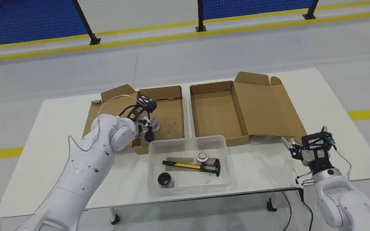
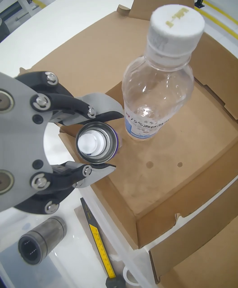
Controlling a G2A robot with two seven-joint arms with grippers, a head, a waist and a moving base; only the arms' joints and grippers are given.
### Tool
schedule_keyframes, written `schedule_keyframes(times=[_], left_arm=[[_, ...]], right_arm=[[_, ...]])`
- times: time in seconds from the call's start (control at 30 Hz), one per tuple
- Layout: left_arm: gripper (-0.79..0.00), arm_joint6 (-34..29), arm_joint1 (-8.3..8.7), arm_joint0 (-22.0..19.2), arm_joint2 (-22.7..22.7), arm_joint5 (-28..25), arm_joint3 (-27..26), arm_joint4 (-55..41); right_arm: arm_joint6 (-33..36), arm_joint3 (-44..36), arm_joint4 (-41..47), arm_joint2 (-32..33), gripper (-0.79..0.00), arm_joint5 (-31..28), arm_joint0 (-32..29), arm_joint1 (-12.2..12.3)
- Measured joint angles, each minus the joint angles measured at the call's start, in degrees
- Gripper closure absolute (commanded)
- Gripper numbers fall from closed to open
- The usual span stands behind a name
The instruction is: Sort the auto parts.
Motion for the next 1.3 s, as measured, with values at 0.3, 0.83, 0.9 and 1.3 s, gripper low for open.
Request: schedule_keyframes(times=[0.3,0.83,0.9,1.3], left_arm=[[-0.357,0.24,-1.03,-1.43,0.54,-1.06,3.63,0.52],[-0.603,0.81,-0.78,-1.03,-2.18,-1.28,3.06,1.89],[-0.606,0.40,-0.32,-0.33,-3.16,-1.34,0.79,2.49],[-0.730,-8.53,4.96,11.46,-15.24,-4.51,-25.76,5.55]], right_arm=[[0.00,0.00,0.00,0.00,-0.785,0.00,0.00,0.00],[0.00,0.00,0.00,0.00,-0.785,0.00,0.00,0.00],[0.00,0.00,0.00,0.00,-0.785,0.00,0.00,0.00],[0.00,0.00,0.00,0.00,-0.785,0.00,0.00,0.00]])
